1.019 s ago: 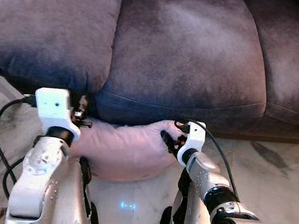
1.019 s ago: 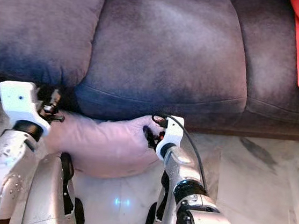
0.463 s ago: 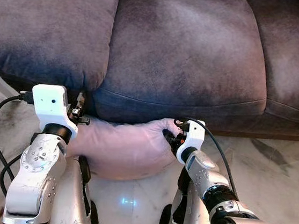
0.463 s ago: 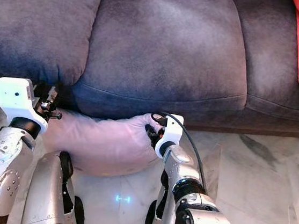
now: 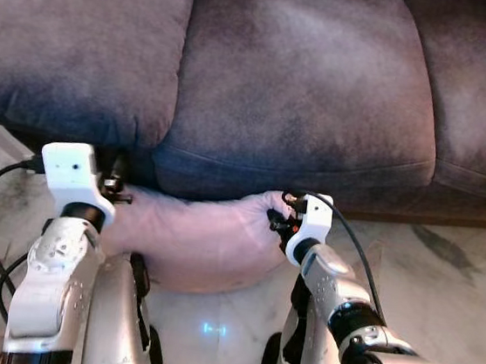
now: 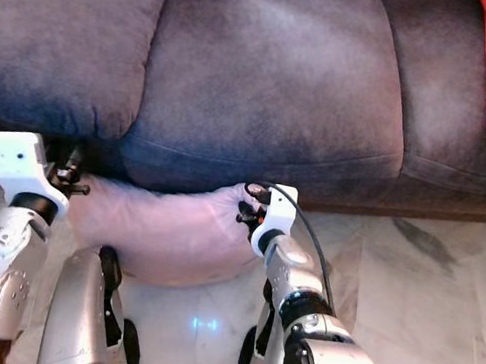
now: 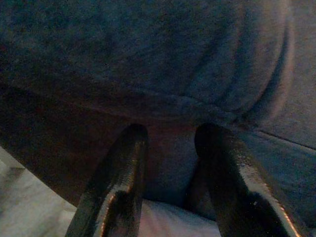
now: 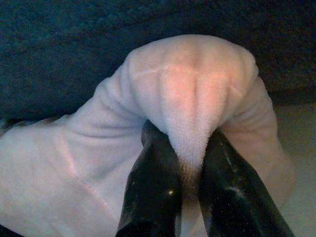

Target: Move the pillow to the sofa from floor

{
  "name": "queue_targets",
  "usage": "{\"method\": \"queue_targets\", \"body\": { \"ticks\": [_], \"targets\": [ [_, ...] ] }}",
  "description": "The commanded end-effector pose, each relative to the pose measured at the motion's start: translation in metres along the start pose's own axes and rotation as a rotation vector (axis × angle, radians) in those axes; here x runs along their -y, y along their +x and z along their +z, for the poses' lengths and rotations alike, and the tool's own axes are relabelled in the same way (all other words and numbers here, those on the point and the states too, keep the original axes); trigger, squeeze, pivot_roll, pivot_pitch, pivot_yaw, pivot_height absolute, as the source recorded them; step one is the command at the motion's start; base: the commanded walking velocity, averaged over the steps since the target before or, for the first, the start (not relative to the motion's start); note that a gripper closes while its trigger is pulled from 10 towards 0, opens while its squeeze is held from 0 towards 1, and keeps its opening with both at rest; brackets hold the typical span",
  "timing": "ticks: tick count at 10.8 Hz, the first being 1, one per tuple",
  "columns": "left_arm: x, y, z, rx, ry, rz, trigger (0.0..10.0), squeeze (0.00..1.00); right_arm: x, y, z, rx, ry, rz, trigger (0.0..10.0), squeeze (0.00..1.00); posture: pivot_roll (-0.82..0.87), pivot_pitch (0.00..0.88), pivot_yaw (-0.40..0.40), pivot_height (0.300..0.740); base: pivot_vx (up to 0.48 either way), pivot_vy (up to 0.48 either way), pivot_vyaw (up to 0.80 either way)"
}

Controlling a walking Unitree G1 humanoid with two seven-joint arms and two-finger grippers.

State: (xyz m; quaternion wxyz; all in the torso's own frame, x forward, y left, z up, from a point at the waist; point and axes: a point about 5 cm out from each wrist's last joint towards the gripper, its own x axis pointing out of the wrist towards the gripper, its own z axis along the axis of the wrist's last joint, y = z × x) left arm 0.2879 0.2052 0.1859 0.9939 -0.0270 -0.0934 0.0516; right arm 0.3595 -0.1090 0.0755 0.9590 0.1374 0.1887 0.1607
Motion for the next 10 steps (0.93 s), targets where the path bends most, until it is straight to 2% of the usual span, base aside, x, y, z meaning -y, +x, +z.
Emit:
{"method": "queue_targets", "body": {
  "ticks": [1, 2, 3, 4, 6, 9, 10],
  "targets": [
    [-0.005, -0.001, -0.013, -0.028, -0.01, 0.006, 10.0, 0.0, 0.001, -0.001, 0.013, 0.085, -0.037, 0.018, 0.0, 0.0, 0.16, 0.185, -0.028, 0.472, 0.0, 0.0, 0.0],
    [-0.005, 0.002, -0.018, -0.036, -0.007, 0.003, 10.0, 0.0, 0.003, -0.002, 0.017, 0.115, -0.081, 0.007, 0.0, 0.0, 0.15, 0.166, -0.029, 0.472, 0.0, 0.0, 0.0],
    [-0.006, 0.003, -0.022, -0.038, -0.002, 0.001, 10.0, 0.0, 0.005, -0.005, 0.021, 0.153, -0.139, 0.004, 10.0, 0.0, 0.15, 0.151, -0.031, 0.472, 0.0, 0.0, 0.0],
    [-0.007, 0.008, -0.024, -0.032, 0.006, 0.002, 10.0, 0.0, 0.004, -0.006, 0.027, 0.207, -0.173, 0.026, 10.0, 0.0, 0.14, 0.127, -0.028, 0.472, 0.0, 0.0, 0.0],
    [-0.004, 0.015, -0.024, -0.001, 0.041, -0.011, 10.0, 0.0, 0.0, -0.008, 0.036, 0.3, -0.183, 0.033, 10.0, 0.0, 0.14, 0.099, -0.024, 0.472, 0.0, 0.0, 0.0],
    [0.0, 0.018, -0.024, 0.026, 0.068, -0.022, 10.0, 0.0, 0.001, -0.014, 0.044, 0.398, -0.175, 0.023, 10.0, 0.0, 0.13, 0.091, -0.018, 0.472, 0.0, 0.0, 0.0],
    [0.005, 0.018, -0.022, 0.046, 0.066, -0.027, 10.0, 0.0, -0.002, -0.018, 0.047, 0.446, -0.206, 0.038, 10.0, 0.0, 0.12, 0.095, -0.016, 0.472, 0.0, 0.0, 0.0]
  ]
}}
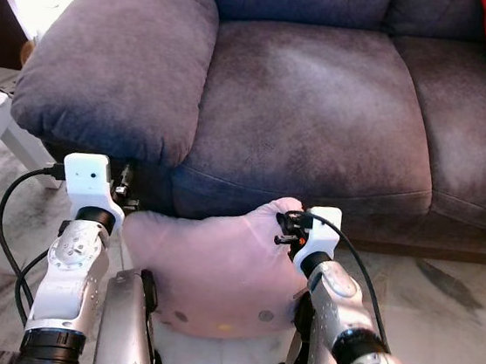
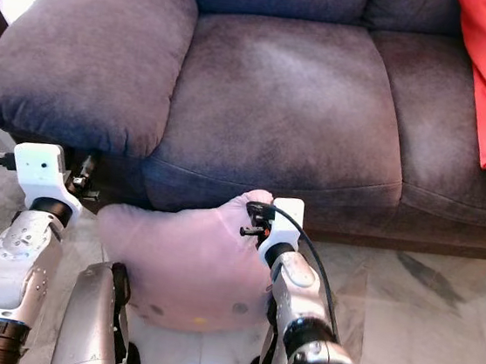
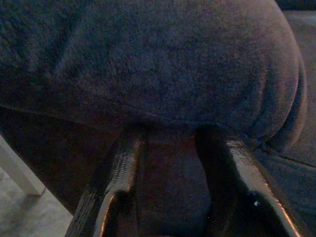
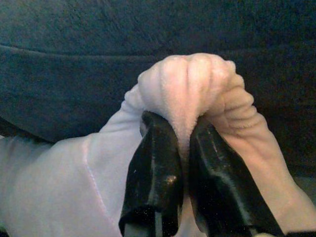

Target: Move the pillow to the sofa from floor

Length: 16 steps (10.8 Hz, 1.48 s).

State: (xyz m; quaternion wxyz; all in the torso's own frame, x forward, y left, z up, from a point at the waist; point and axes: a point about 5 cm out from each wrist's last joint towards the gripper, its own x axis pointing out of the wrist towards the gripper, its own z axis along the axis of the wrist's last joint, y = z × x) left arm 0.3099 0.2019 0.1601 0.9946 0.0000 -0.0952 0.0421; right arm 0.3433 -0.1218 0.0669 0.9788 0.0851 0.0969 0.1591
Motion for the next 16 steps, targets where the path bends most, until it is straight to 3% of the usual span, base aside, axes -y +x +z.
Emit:
{"method": "queue_targets", "body": {
  "ticks": [1, 5, 7, 8, 10, 12, 14, 16],
  "targets": [
    [0.002, 0.003, 0.008, 0.048, 0.009, -0.004, 10.0, 0.0, -0.005, 0.008, 0.061, 0.298, -0.072, 0.022, 10.0, 0.0, 0.12, 0.094, -0.016, 0.472, 0.0, 0.0, 0.0],
    [0.018, -0.006, 0.007, 0.091, 0.013, -0.009, 10.0, 0.0, 0.008, -0.006, 0.065, 0.392, -0.107, -0.121, 10.0, 0.0, 0.11, 0.102, -0.025, 0.472, 0.0, 0.0, 0.0],
    [0.031, -0.007, 0.01, 0.113, 0.02, -0.046, 10.0, 0.0, 0.0, -0.012, 0.073, 0.453, -0.152, -0.121, 10.0, 0.0, 0.11, 0.101, -0.031, 0.472, 0.0, 0.0, 0.0],
    [0.037, -0.007, 0.011, 0.121, 0.015, -0.057, 10.0, 0.0, -0.001, -0.025, 0.07, 0.468, -0.157, -0.127, 10.0, 0.0, 0.1, 0.099, -0.027, 0.472, 0.0, 0.0, 0.0],
    [0.042, -0.005, 0.01, 0.126, 0.023, -0.08, 10.0, 0.0, 0.003, -0.034, 0.065, 0.45, -0.168, -0.14, 10.0, 0.0, 0.09, 0.096, -0.025, 0.472, 0.0, 0.0, 0.0],
    [0.04, -0.008, 0.008, 0.121, 0.029, -0.073, 10.0, 0.0, -0.002, -0.032, 0.065, 0.442, -0.191, -0.136, 10.0, 0.0, 0.09, 0.083, -0.024, 0.472, 0.0, 0.0, 0.0],
    [0.034, -0.018, 0.007, 0.123, 0.097, -0.089, 10.0, 0.0, -0.005, -0.027, 0.072, 0.454, -0.188, -0.132, 10.0, 0.0, 0.1, 0.065, -0.03, 0.472, 0.0, 0.0, 0.0],
    [0.022, -0.023, 0.001, 0.103, 0.092, -0.04, 10.0, 0.0, -0.004, -0.03, 0.071, 0.45, -0.202, -0.134, 10.0, 0.0, 0.1, 0.058, -0.031, 0.472, 0.0, 0.0, 0.0]
  ]
}}
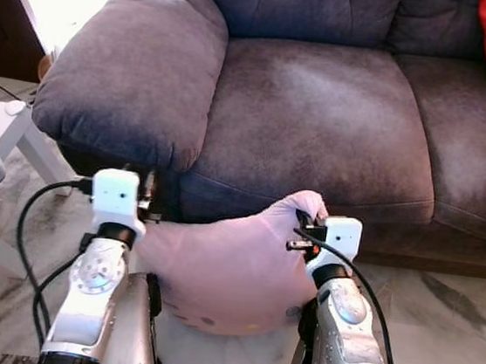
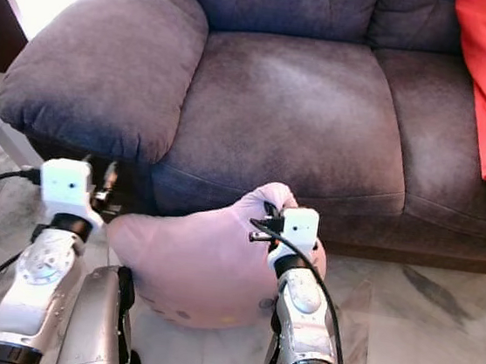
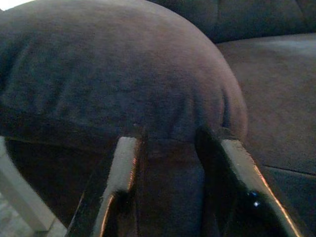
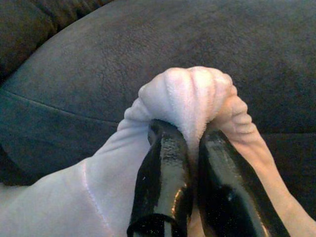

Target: Move the pillow to the sofa from floor

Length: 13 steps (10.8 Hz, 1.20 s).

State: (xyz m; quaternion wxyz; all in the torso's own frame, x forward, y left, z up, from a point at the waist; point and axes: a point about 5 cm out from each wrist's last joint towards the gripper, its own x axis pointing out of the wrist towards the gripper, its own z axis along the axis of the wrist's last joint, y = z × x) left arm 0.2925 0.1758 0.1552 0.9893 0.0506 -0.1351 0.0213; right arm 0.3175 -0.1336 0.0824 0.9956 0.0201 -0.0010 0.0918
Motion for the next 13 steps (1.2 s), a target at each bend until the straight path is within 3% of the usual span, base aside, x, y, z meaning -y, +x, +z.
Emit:
{"method": "queue_targets", "body": {
  "ticks": [1, 3, 13],
  "targets": [
    [-0.002, -0.001, 0.006, 0.027, 0.001, 0.009, 10.0, 0.0, 0.005, 0.011, 0.059, 0.264, -0.042, -0.016, 10.0, 0.0, 0.1, 0.052, -0.033, 0.472, 0.0, 0.0, 0.0],
    [0.002, 0.002, 0.009, 0.04, -0.003, 0.003, 10.0, 0.0, 0.005, 0.012, 0.062, 0.275, -0.039, 0.002, 10.0, 0.0, 0.1, 0.052, -0.034, 0.476, 0.0, 0.0, 0.0],
    [0.002, 0.007, 0.015, 0.059, -0.013, 0.009, 10.0, 0.0, 0.002, 0.02, 0.075, 0.288, -0.042, 0.023, 10.0, 0.0, 0.1, 0.076, -0.039, 0.65, 0.0, 0.0, 0.0]
  ]
}}
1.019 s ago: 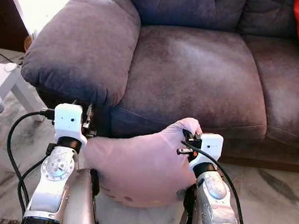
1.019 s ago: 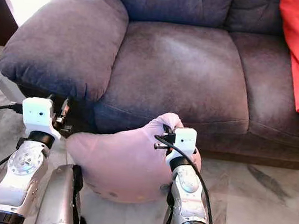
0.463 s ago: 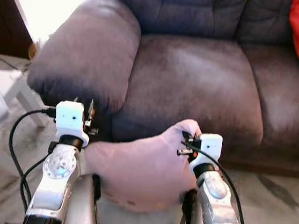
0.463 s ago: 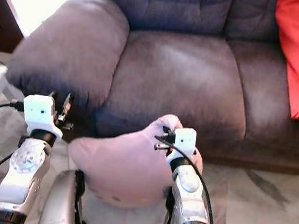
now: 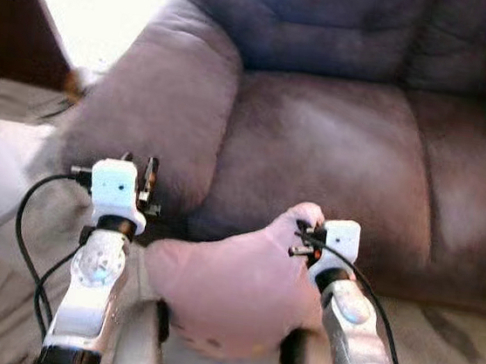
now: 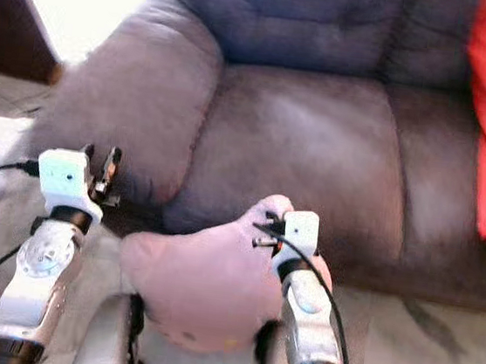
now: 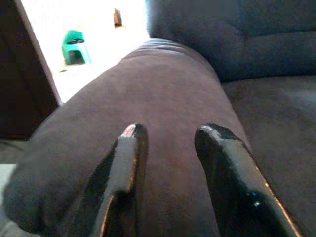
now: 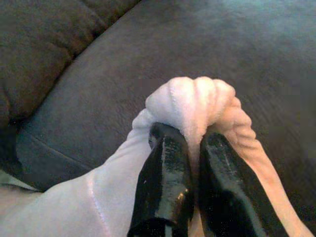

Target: Move the pillow to the sofa from floor

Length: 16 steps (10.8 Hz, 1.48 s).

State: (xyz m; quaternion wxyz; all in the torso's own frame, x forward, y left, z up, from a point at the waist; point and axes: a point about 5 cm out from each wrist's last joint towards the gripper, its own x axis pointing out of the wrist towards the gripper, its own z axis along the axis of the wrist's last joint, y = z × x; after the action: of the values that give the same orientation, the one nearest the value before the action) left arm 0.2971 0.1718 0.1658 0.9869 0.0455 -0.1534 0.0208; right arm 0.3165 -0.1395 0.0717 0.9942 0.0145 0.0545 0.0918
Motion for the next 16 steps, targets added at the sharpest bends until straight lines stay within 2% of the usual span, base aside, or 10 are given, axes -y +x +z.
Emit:
{"method": "queue_targets", "body": {
  "ticks": [1, 3, 7, 16],
  "targets": [
    [-0.0007, 0.0009, 0.0061, 0.025, -0.006, 0.006, 10.0, 0.0, -0.0056, 0.0124, 0.0892, 0.407, -0.036, 0.031, 10.0, 0.0, 0.1, 0.075, -0.04, 0.66, 0.0, 0.0, 0.0],
    [0.0003, 0.001, 0.0051, 0.018, -0.023, 0.0, 10.0, 0.0, -0.0118, 0.014, 0.0821, 0.368, -0.03, 0.064, 10.0, 0.0, 0.1, 0.074, -0.04, 0.669, 0.0, 0.0, 0.0],
    [-0.0001, -0.0004, 0.0068, 0.032, -0.034, -0.005, 10.0, 0.0, -0.0123, 0.0153, 0.0826, 0.362, -0.02, 0.071, 10.0, 0.0, 0.11, 0.077, -0.042, 0.669, -0.445, 0.0, 0.0],
    [-0.0007, 0.0025, 0.0065, 0.026, -0.033, 0.005, 10.0, 0.0, -0.0128, 0.0207, 0.0901, 0.369, -0.029, 0.077, 10.0, 0.0, 0.11, 0.071, -0.046, 0.669, 0.0, 0.0, 0.0]
  ]
}}
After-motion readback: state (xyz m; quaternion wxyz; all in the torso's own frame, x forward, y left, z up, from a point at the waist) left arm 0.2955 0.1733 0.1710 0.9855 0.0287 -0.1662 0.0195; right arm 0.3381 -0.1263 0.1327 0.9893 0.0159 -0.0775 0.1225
